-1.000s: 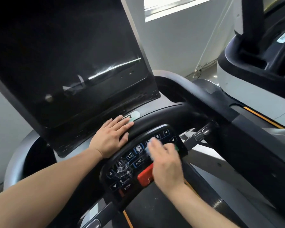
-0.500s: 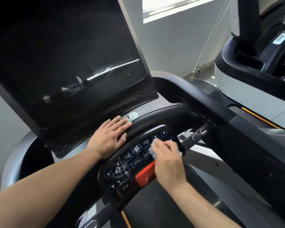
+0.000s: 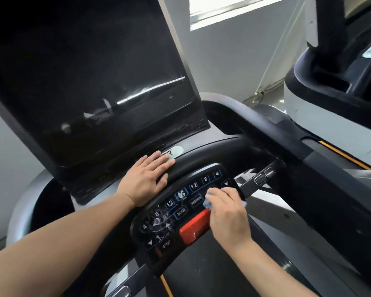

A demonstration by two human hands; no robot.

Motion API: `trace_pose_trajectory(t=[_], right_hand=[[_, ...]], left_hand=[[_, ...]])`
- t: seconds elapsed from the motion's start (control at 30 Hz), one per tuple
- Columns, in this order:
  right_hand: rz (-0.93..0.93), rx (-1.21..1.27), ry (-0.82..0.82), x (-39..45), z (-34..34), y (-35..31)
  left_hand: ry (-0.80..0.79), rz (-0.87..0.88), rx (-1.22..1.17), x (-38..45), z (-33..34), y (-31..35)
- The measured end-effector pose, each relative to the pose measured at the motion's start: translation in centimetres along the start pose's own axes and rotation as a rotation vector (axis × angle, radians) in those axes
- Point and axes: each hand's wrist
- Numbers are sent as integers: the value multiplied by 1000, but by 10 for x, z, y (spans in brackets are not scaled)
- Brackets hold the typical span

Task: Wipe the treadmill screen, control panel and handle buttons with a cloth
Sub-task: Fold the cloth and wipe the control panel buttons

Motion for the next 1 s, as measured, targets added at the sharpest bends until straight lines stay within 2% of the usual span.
trace_pose_trajectory(t=[0.07, 0.1, 0.13, 0.2, 0.23, 0.27, 0.33, 0.37, 0.5, 0.53, 0.63, 0.67, 0.73, 0.77, 0.8, 0.87, 0.9, 0.93, 1.0], right_hand=[[-187, 63, -131, -12, -2, -25], [-246, 79, -144, -14, -3, -24], [-233, 95, -142, -11, -3, -16], [-50, 67, -56, 0, -4, 1], [-17, 34, -43, 1, -3, 0], [-36, 27, -74, -2, -2, -11], [-238, 75, -192, -16, -5, -32], [-280, 82, -206, -16, -7, -28], [27, 8, -81, 2, -8, 0], [9, -1, -122, -1, -7, -10], [-237, 45, -273, -17, -11, -30], [-183, 62, -273, -11, -12, -21], [46, 43, -126, 3, -12, -4], [76, 18, -112, 3, -11, -5], [32, 19, -168, 0, -10, -14], [-216, 59, -301, -13, -12, -29], [-276, 62, -318, -12, -13, -26], [-236, 60, -308, -5, -14, -17], [-42, 17, -158, 7, -14, -3]], left_hand=[[2, 1, 1, -1, 0, 0], [5, 4, 3, -1, 0, -1], [7, 9, 5, -1, -1, -1], [4, 7, 5, 0, 0, 0], [0, 5, 6, 0, 0, 0], [-2, 3, 8, 0, 0, 0], [4, 4, 7, -2, 0, 0], [8, 8, 10, -2, -1, 0], [-1, 7, 5, 0, -2, 1], [-1, 4, 4, 0, -2, 1], [9, 7, 7, -2, -2, 0], [11, 11, 8, -1, -3, 1], [3, 8, 5, 0, -3, 2], [-1, 5, 7, 0, -3, 2], [-6, 3, 9, 0, -3, 2], [-13, 0, 9, -1, -2, 0], [-13, 1, 11, -1, -2, 0], [-14, 2, 10, 0, -3, 1], [-18, -4, 8, 1, -3, 1]])
Point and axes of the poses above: each hand's wrist, its own x-axis towards the middle knuckle, its own z-axis out of the palm, y = z × x, and after that the axes turned 6 degrees about y, right-handed
